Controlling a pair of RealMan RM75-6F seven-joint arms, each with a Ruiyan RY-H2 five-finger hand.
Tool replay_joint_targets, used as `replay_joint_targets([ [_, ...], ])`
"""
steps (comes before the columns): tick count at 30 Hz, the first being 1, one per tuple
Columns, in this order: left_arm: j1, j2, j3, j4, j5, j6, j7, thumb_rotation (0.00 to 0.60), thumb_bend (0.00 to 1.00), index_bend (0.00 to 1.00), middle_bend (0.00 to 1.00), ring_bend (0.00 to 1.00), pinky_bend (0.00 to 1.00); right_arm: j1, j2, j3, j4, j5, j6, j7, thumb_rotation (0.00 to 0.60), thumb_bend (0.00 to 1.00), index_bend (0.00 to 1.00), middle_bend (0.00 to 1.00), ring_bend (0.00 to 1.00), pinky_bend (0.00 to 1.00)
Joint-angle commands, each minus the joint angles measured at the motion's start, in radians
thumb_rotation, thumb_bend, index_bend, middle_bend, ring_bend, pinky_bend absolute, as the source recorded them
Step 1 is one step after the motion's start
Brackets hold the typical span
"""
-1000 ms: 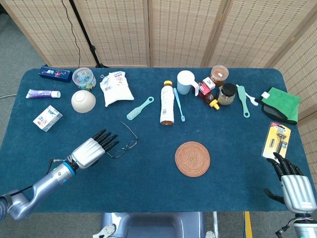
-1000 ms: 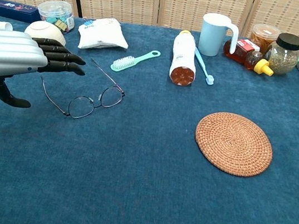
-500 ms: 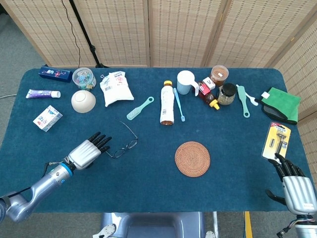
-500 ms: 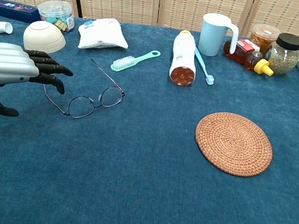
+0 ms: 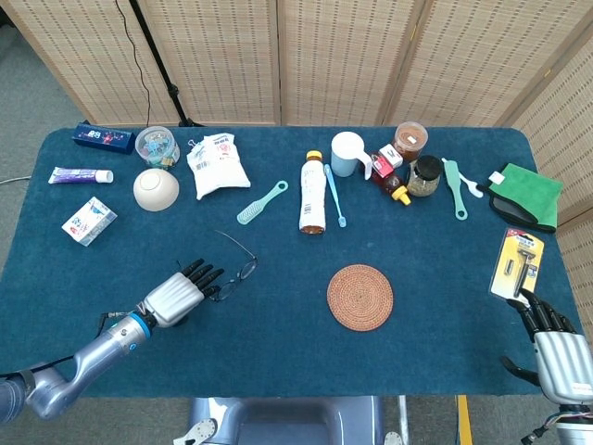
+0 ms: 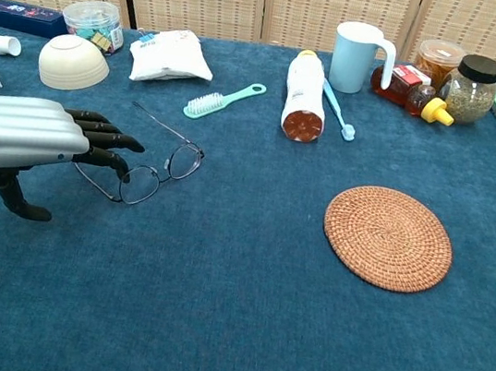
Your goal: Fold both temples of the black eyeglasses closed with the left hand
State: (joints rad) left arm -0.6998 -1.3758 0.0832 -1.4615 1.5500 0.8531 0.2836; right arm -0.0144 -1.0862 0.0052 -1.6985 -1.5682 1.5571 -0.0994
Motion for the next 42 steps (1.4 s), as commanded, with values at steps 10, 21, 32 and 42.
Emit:
replay_joint_targets([
  [10,-0.014,-0.025,-0.015,-0.054,0.010,0.003,-0.017,0.600,0.20,0.19,0.00,0.00,0.00,-0.006,-0.001,0.002,0.010,0.004,0.004,0.012,0.600,0.03,0.19,0.10,0.17,0.28],
  [21,0.014,-0.032,-0.020,-0.011,0.044,0.092,-0.031,0.600,0.20,0.00,0.00,0.00,0.00,-0.008,-0.002,0.002,0.020,0.007,0.000,0.026,0.600,0.03,0.19,0.10,0.17,0.28],
  [32,0.010,-0.112,-0.054,0.007,-0.011,0.071,0.008,0.599,0.20,0.00,0.00,0.00,0.00,-0.012,0.002,0.003,0.023,0.009,0.003,0.035,0.600,0.03,0.19,0.10,0.17,0.28],
  [42,0.004,-0.146,-0.066,-0.004,-0.070,0.036,0.085,0.600,0.20,0.00,0.00,0.00,0.00,-0.018,0.003,0.002,0.032,0.013,0.005,0.049,0.600,0.03,0.19,0.10,0.17,0.29],
])
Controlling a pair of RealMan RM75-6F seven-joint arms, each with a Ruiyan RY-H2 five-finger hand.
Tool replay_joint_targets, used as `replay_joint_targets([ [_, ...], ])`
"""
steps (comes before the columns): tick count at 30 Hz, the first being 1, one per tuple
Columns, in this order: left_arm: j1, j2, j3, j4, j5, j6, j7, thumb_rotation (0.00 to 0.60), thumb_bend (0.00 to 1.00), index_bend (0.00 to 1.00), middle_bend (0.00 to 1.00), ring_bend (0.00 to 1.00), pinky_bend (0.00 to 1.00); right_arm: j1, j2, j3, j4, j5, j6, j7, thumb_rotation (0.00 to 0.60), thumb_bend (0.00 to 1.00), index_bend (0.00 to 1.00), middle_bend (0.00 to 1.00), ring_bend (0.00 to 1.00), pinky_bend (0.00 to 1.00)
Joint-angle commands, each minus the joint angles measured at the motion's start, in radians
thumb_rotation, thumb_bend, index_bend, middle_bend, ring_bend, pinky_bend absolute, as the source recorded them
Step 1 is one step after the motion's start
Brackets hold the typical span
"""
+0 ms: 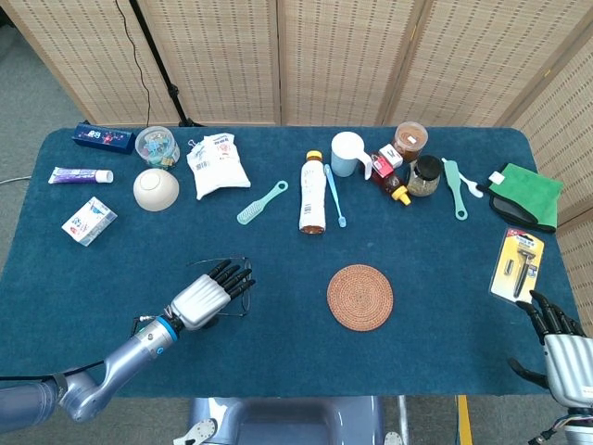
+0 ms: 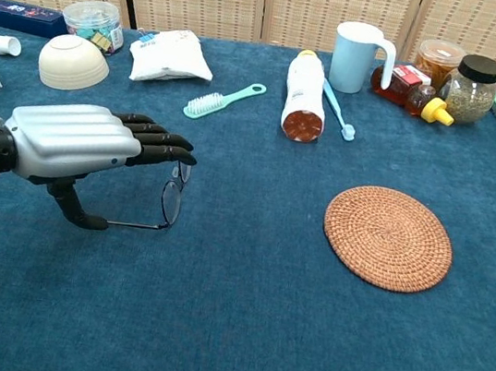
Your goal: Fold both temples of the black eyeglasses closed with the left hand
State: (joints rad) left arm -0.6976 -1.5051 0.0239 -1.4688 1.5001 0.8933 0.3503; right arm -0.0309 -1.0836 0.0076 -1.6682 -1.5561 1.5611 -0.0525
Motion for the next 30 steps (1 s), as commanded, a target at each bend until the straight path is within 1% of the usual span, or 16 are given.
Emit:
replay_joint_targets([
  [1,0.002,-0.022,-0.009,0.003,-0.025,-0.004,0.022,0.600,0.20,0.00,0.00,0.00,0.00,-0.002,0.001,0.000,0.002,0.001,0.001,0.002,0.600,0.03,0.19,0.10,0.17,0.29],
  [9,-0.002,-0.075,-0.021,0.018,-0.059,-0.010,0.073,0.600,0.20,0.00,0.00,0.00,0.00,-0.007,0.004,-0.001,0.003,0.002,0.006,0.009,0.600,0.03,0.19,0.10,0.17,0.29],
  [15,-0.003,-0.111,-0.025,0.040,-0.071,-0.003,0.101,0.600,0.20,0.06,0.00,0.00,0.00,-0.012,0.005,-0.002,0.006,0.005,0.008,0.013,0.600,0.03,0.19,0.09,0.17,0.30],
  [25,-0.002,-0.122,-0.040,0.059,-0.094,0.007,0.095,0.600,0.20,0.07,0.00,0.00,0.00,-0.015,0.005,-0.001,0.008,0.011,0.004,0.017,0.600,0.03,0.18,0.09,0.17,0.31],
  [30,-0.002,-0.115,-0.042,0.061,-0.103,0.005,0.091,0.600,0.20,0.11,0.00,0.00,0.00,-0.012,0.003,0.000,0.008,0.013,-0.002,0.015,0.600,0.03,0.18,0.09,0.17,0.31],
])
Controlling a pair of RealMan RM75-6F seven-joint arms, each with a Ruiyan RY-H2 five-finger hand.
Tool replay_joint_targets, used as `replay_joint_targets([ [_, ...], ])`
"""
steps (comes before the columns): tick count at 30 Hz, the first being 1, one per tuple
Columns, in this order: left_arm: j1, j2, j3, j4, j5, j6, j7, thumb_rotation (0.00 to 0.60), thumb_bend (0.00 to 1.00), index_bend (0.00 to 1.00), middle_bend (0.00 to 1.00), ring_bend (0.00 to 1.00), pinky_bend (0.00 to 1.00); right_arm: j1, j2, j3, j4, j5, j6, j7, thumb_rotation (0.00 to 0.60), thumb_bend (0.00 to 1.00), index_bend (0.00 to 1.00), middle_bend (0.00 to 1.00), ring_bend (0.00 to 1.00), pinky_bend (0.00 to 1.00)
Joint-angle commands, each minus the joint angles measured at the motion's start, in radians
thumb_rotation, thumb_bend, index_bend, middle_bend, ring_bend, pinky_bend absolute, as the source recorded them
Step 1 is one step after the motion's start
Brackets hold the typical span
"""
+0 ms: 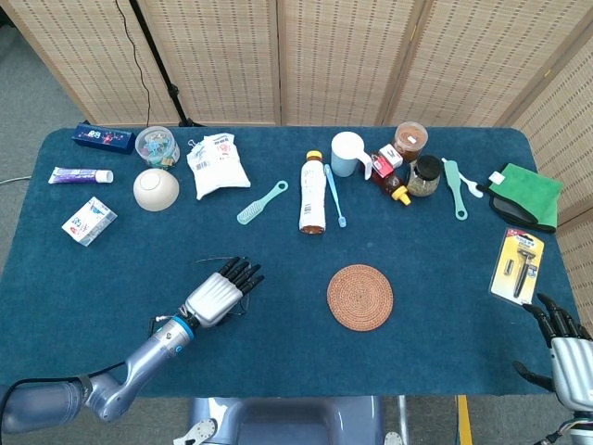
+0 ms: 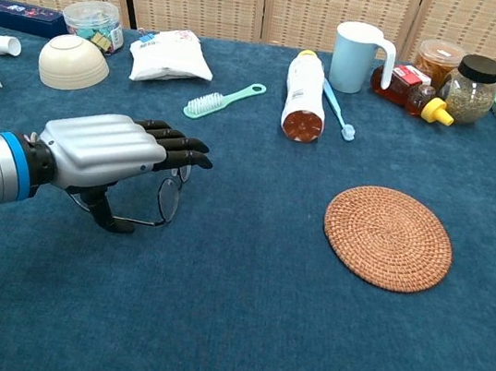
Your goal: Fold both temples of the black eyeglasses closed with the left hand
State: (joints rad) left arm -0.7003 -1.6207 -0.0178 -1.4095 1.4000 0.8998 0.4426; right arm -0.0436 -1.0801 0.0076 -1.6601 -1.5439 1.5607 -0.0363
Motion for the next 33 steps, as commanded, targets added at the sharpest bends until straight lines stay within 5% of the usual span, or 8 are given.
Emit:
replay_joint_targets([
  [1,0.000,0.000,0.000,0.005,-0.008,-0.005,-0.001,0.600,0.20,0.13,0.00,0.00,0.00,0.002,-0.001,0.001,0.000,0.001,-0.003,-0.001,0.600,0.03,0.18,0.09,0.17,0.32],
  [33,0.015,0.003,-0.006,0.002,0.008,0.070,-0.031,0.600,0.24,0.60,0.00,0.00,0.00,0.003,0.002,0.004,-0.017,0.008,-0.013,-0.015,0.600,0.03,0.19,0.09,0.19,0.35],
])
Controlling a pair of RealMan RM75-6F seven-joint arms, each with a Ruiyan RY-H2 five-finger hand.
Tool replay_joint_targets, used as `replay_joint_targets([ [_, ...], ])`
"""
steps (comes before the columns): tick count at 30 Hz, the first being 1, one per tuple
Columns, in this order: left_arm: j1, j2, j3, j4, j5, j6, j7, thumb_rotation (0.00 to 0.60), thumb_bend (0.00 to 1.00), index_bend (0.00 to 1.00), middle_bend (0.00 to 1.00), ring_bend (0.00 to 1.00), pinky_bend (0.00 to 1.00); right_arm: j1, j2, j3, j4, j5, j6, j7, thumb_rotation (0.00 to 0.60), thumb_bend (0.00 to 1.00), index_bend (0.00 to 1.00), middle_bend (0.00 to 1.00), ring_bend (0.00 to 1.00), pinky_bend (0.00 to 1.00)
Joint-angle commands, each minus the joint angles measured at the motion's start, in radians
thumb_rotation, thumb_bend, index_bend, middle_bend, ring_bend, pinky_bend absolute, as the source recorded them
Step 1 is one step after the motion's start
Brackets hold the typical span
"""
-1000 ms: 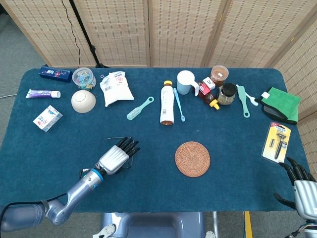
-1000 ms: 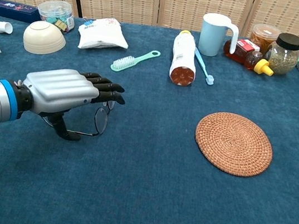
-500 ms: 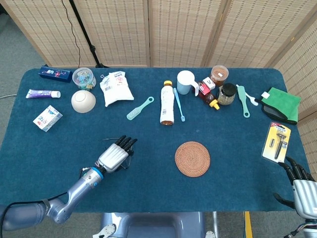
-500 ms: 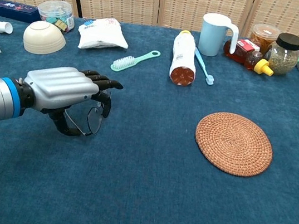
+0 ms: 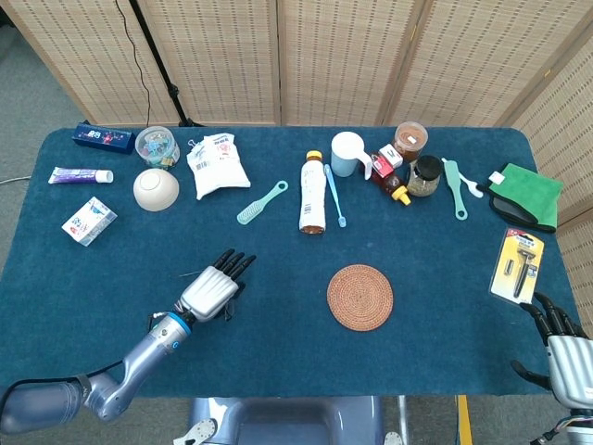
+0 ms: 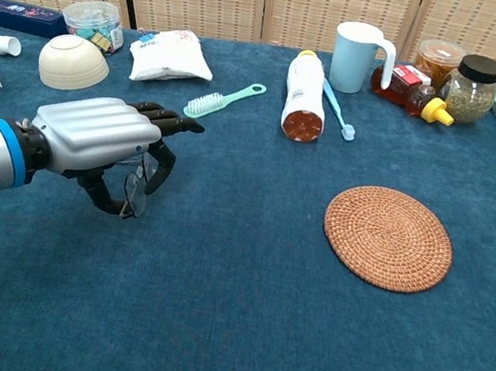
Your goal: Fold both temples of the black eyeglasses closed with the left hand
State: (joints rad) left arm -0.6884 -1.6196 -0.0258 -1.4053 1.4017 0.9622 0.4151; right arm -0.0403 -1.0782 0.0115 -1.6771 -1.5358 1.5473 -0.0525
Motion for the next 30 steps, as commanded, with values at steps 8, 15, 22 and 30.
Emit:
replay_joint_targets([
  [8,0.001,0.015,0.002,-0.020,0.012,0.006,-0.013,0.600,0.24,0.25,0.00,0.00,0.00,-0.002,-0.001,0.000,0.002,-0.003,0.004,0.005,0.600,0.03,0.19,0.09,0.19,0.35],
  [15,-0.010,0.052,0.014,-0.077,0.031,-0.012,-0.017,0.600,0.23,0.06,0.00,0.00,0.00,-0.005,0.001,0.000,0.001,-0.007,0.010,0.008,0.600,0.03,0.19,0.09,0.19,0.35],
  [22,-0.009,0.101,0.031,-0.126,0.033,-0.025,-0.001,0.600,0.23,0.02,0.00,0.00,0.00,-0.005,0.000,-0.002,0.004,-0.012,0.010,0.014,0.600,0.03,0.19,0.09,0.19,0.35],
  [30,0.003,0.148,0.051,-0.145,0.048,-0.015,-0.005,0.600,0.23,0.01,0.00,0.00,0.00,0.004,-0.007,0.000,0.011,-0.015,-0.001,0.022,0.600,0.03,0.19,0.09,0.19,0.35],
])
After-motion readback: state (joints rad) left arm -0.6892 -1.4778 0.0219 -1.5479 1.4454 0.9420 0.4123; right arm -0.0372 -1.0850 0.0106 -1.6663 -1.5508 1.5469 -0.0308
